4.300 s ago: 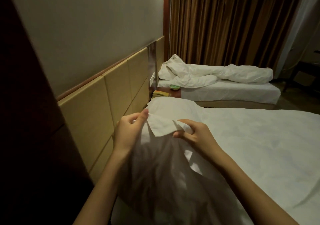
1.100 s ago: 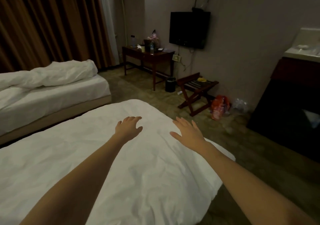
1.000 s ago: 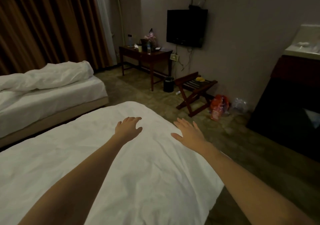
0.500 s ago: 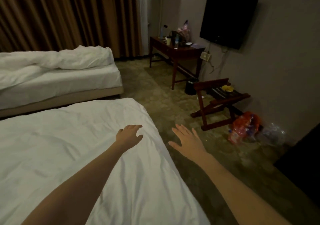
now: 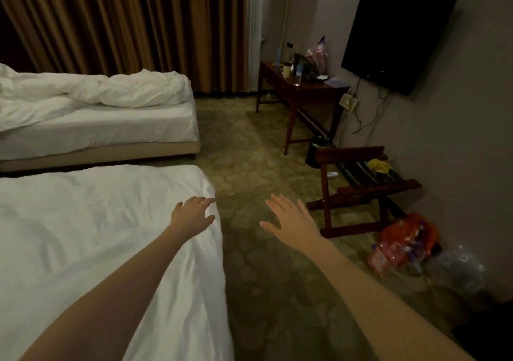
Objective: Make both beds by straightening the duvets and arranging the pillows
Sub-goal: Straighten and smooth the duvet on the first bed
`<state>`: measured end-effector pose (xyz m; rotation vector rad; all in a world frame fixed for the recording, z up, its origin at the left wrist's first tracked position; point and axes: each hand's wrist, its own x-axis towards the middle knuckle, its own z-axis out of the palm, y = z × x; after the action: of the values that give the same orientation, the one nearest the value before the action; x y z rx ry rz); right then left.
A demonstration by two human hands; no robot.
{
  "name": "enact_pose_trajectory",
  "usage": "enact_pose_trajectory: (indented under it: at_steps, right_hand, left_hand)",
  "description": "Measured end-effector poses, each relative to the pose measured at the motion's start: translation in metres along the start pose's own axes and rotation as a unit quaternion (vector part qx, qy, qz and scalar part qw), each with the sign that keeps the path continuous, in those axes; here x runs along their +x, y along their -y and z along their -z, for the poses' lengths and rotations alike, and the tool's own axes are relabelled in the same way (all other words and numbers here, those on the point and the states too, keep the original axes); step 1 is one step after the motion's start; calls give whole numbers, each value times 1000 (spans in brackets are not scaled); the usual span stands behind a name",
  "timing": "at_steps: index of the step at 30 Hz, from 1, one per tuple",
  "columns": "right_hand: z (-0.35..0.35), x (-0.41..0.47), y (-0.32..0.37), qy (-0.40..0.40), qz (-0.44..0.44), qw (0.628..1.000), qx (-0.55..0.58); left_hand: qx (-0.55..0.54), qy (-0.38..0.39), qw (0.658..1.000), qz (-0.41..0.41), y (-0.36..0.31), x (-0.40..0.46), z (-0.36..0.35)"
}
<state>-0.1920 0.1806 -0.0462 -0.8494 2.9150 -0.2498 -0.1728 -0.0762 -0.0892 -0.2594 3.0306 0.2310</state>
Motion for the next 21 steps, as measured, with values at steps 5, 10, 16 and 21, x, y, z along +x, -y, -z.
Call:
enact_pose_trajectory:
  at_steps: [5,10,16,21]
  right_hand:
    - [24,61,-62,1,24,999,25]
    - [30,130,-107,26,60,997,28]
    - [21,250,-134,65,144,987,7]
    - [1,342,-120,110,259,959,36]
  left_hand:
    - [-25,-19,999,20,-38,72,16]
    - [-14,-21,998,61,-55,125,27]
    - [-14,-19,988,154,-43,180,13]
    - [-44,-11,959,279,-19,191,-10]
